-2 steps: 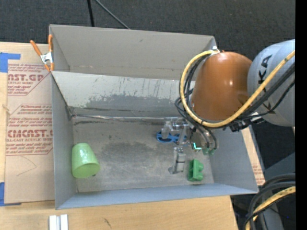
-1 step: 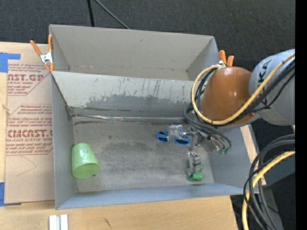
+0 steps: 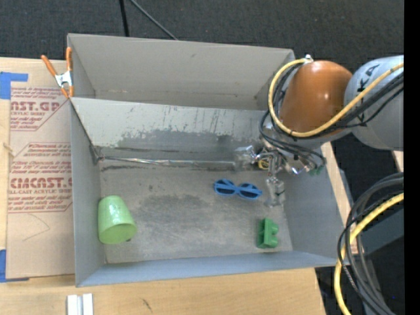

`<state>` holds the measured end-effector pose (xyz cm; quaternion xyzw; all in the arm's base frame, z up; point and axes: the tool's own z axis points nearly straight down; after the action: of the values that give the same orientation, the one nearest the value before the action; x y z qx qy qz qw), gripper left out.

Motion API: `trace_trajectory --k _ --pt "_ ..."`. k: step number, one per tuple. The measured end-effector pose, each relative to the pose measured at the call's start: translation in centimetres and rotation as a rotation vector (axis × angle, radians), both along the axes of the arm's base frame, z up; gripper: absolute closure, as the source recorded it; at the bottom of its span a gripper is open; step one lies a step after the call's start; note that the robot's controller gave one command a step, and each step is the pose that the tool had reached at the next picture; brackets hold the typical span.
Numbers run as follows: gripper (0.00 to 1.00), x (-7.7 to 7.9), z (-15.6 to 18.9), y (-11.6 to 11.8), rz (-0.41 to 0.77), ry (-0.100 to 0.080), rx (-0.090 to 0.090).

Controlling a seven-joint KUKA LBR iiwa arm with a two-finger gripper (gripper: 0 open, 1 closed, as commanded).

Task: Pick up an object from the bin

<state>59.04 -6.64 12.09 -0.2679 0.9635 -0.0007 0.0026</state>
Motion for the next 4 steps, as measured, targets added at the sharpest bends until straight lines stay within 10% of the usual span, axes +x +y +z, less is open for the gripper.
trace_trajectory --k 1,2,4 --pt "0.0 -0.9 -5.2 1.4 -0.244 0.006 0.003" --pt "1.0 -0.8 -5.1 1.3 -0.245 0.003 0.003" --pt "1.0 -2.5 21.2 2.9 -0.158 -0.007 0.001"
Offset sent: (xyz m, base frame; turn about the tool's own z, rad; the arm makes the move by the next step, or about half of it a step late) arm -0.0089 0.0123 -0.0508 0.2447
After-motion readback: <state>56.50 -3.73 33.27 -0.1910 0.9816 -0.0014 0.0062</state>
